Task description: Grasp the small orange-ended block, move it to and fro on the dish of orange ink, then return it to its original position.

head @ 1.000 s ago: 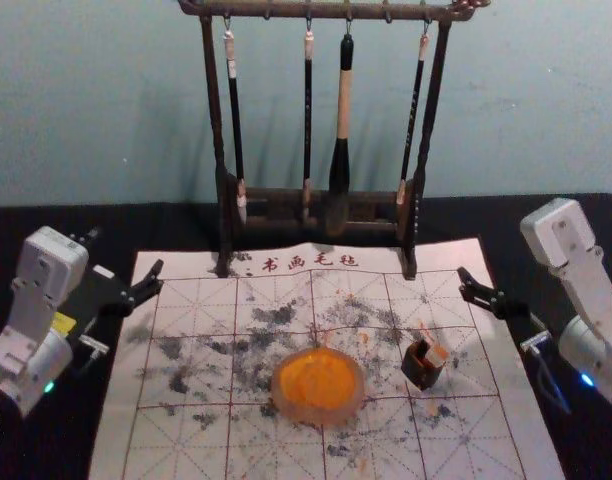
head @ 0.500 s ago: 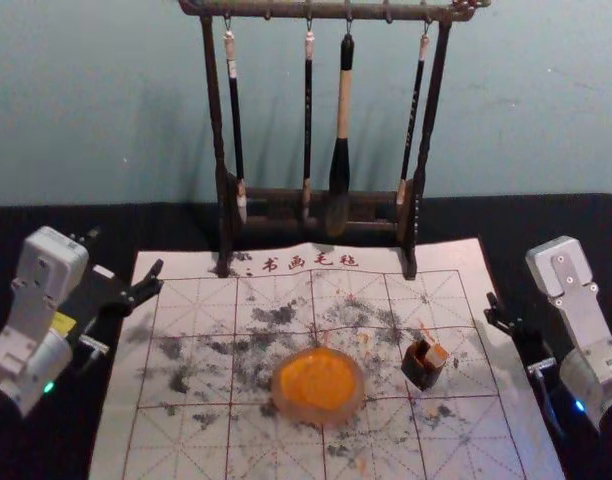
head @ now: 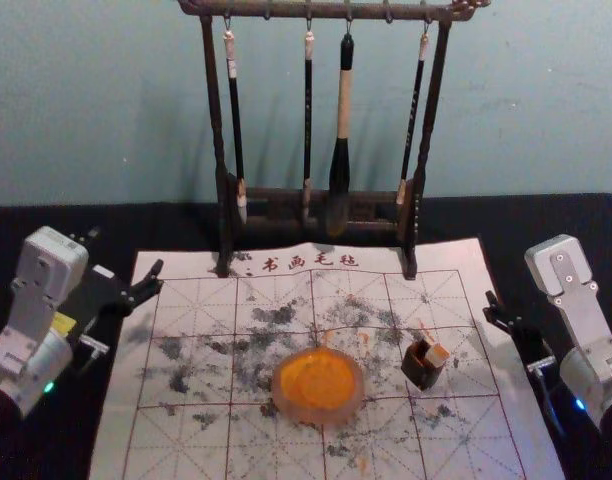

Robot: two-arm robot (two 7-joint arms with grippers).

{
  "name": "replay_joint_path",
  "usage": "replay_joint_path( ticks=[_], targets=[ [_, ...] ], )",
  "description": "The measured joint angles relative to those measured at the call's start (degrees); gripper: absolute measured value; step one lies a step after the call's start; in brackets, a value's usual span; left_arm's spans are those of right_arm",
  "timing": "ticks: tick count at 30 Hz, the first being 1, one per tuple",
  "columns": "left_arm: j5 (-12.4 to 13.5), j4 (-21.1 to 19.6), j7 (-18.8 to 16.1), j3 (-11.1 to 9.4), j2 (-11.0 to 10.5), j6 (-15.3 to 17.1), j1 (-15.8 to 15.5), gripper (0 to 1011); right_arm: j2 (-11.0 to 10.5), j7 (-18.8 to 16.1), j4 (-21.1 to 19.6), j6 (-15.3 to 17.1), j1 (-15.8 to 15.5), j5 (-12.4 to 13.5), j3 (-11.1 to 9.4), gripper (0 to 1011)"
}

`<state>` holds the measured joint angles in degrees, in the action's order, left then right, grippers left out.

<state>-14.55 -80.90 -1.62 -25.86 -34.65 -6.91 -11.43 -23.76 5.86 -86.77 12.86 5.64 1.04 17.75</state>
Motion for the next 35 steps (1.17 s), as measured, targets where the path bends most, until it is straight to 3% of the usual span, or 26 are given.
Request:
replay_joint_path(
  ticks=[35],
  targets=[
    [0.00,0.00,-0.01,0.00,0.00,0.00,0.00,1001,-0.18,-0.16,-0.29,0.10,-0.06,0.04,0.13,1002]
  ],
)
